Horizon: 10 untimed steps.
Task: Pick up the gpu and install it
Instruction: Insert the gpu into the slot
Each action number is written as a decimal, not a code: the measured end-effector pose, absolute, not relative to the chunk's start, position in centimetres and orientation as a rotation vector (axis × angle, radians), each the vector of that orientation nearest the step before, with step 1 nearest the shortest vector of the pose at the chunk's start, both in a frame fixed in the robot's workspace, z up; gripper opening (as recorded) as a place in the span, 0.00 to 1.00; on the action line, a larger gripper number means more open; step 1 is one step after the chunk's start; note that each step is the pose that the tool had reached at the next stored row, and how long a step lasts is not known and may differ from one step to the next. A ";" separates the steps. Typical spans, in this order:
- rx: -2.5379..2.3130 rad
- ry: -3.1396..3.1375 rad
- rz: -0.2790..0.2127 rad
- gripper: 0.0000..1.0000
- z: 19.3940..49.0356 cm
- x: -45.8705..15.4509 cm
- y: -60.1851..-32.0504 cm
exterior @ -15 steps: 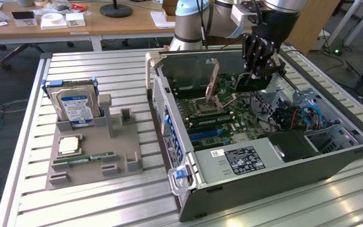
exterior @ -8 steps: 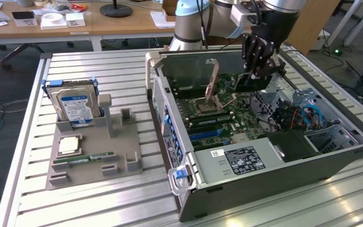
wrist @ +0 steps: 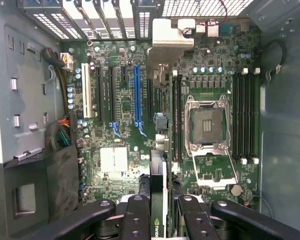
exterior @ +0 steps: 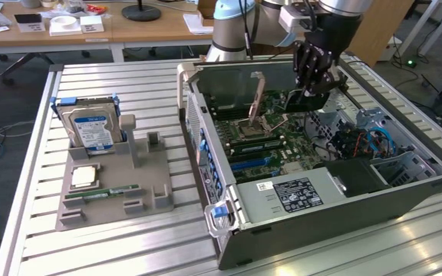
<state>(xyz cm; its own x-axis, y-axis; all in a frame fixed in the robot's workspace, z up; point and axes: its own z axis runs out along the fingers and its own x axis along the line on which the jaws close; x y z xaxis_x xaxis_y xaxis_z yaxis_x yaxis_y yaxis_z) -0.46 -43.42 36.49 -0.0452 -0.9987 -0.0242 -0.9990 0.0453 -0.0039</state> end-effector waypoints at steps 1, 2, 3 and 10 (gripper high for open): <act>-2.157 2.257 0.022 0.26 36.5 -0.5 -43.4; -2.157 2.257 0.022 0.26 36.5 -0.5 -43.4; -2.156 2.256 0.022 0.26 36.4 -0.6 -43.4; -2.156 2.256 0.021 0.26 35.7 -0.7 -43.4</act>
<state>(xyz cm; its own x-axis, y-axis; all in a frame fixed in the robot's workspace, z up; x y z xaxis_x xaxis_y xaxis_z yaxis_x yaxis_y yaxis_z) -0.69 -43.42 35.67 -0.0453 -0.9987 -0.0242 -0.9990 0.0454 -0.0046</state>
